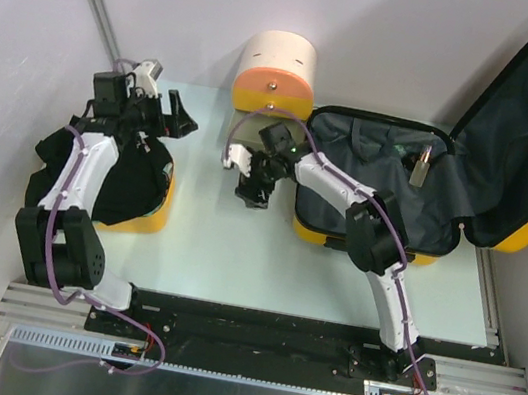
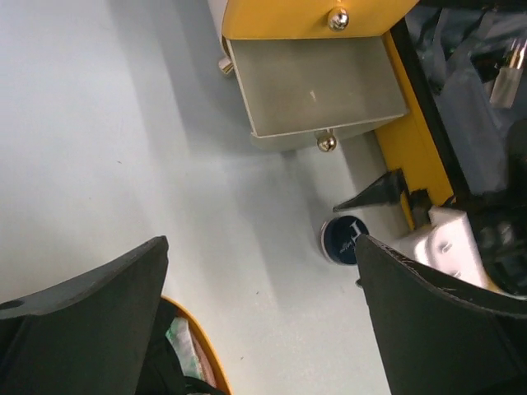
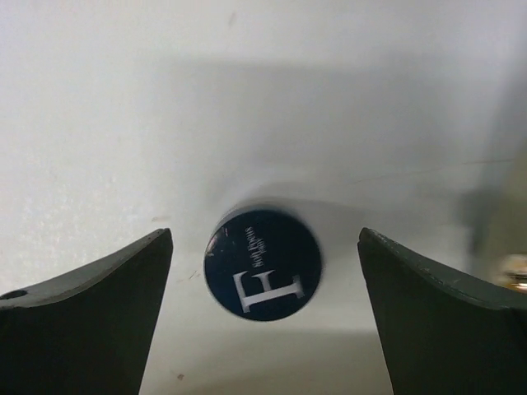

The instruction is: Open, take out, and arrange the luggage

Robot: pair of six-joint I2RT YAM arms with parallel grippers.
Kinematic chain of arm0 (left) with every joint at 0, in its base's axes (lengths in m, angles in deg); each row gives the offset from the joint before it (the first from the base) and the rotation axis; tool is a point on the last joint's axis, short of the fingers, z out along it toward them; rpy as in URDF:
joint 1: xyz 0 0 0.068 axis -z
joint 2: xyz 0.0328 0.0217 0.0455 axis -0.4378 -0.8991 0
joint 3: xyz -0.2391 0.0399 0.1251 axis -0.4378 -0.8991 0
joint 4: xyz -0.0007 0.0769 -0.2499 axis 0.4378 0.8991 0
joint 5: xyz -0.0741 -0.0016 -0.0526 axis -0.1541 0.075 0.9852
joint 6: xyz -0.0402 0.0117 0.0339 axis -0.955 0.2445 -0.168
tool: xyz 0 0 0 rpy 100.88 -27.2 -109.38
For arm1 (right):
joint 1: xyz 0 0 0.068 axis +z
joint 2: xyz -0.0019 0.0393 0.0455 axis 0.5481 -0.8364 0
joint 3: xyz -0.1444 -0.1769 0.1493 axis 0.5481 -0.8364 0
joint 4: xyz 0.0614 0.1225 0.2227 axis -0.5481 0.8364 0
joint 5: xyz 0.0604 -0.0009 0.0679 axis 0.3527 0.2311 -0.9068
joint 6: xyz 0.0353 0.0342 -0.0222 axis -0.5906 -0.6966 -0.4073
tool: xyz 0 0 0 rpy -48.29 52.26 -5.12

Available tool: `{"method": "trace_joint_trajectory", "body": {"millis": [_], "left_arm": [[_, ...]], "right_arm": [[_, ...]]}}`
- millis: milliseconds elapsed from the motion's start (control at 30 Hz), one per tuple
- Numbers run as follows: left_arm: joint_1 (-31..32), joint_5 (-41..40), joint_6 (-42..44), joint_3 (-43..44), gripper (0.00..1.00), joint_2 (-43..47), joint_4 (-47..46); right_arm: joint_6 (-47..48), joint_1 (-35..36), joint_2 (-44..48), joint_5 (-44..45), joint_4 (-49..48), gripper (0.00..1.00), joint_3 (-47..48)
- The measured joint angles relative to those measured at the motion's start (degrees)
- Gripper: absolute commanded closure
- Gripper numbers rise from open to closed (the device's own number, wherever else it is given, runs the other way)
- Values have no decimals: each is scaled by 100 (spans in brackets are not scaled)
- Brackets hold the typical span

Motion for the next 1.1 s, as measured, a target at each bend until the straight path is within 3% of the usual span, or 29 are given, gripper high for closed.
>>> {"method": "trace_joint_trajectory", "body": {"millis": [100,233,400,600,900,1100], "left_arm": [[133,-13,306,282,0,0,186],[732,-103,953,638,0,-42,422],[1912,-319,1880,719,0,-310,734],[2988,-839,2798,562,0,-981,973],[3403,-1093,3530,664,0,-2396,1161],[3519,-1248,3711,1001,0,-3032,1150]], "right_arm": [[-352,-92,42,-245,-4,0,549],[-953,-341,610,-629,-122,0,605],[-1735,-1126,1904,-1032,-612,0,-4],[-2435,-2577,3051,-1156,-964,0,-1121],[-3003,-3775,3165,-1051,-654,0,-1996],[-3088,-4041,3449,-994,-601,0,-2122]]}}
